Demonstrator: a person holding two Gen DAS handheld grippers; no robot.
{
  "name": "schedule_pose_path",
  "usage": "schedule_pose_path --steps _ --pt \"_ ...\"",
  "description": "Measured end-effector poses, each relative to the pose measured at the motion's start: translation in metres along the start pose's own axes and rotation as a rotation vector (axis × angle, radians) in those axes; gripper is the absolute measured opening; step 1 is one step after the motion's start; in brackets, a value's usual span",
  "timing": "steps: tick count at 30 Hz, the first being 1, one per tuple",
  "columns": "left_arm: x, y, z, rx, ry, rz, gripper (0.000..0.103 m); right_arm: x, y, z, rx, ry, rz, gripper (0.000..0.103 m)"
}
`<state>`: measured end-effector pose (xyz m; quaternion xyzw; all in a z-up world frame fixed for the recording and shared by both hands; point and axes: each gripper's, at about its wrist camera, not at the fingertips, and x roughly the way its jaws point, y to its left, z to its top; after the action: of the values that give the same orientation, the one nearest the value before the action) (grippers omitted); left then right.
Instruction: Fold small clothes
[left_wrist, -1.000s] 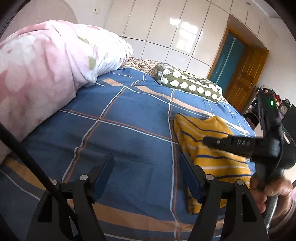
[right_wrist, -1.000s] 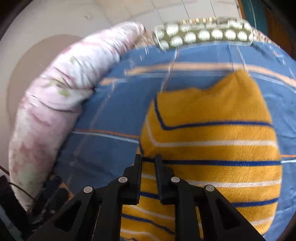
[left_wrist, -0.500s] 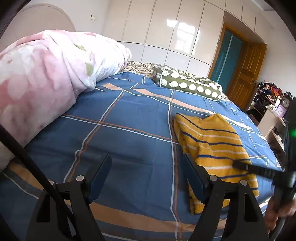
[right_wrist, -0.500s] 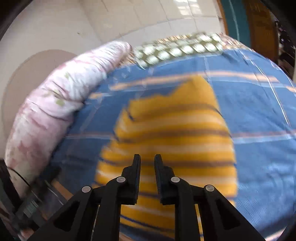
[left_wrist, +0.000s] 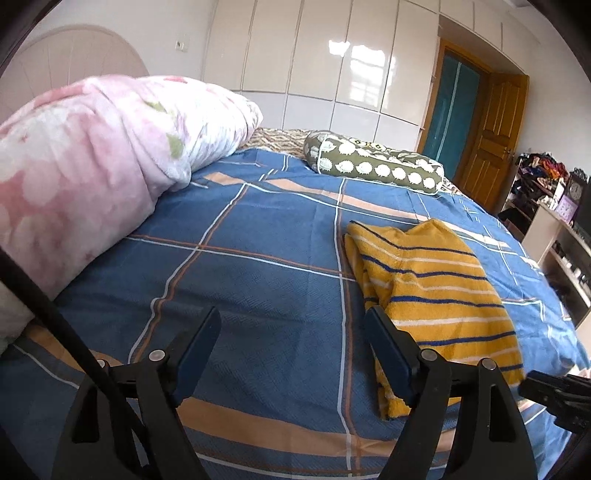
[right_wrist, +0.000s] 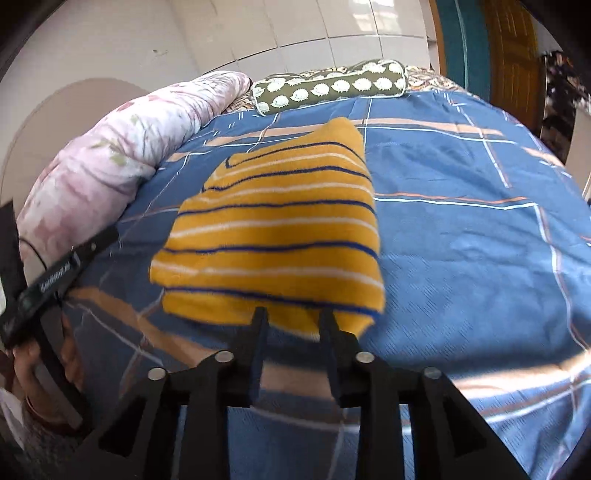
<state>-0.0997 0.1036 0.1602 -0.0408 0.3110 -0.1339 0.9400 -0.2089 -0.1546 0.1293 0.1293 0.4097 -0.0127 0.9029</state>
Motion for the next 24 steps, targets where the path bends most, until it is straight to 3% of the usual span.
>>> schedule_pose_path --steps 8,13,24 --pt "-0.011 -0.018 -0.016 0.071 0.003 0.026 0.082 -0.027 -0.017 -0.008 0.064 -0.054 0.019 0.035" --pt "-0.008 -0.015 -0.022 0.044 0.055 0.002 0.082 -0.03 -0.006 0.002 0.04 -0.082 0.007 0.035" --pt "0.021 0.005 -0.03 -0.029 0.173 -0.018 0.082 0.009 0.016 0.064 0.032 -0.131 -0.057 0.035"
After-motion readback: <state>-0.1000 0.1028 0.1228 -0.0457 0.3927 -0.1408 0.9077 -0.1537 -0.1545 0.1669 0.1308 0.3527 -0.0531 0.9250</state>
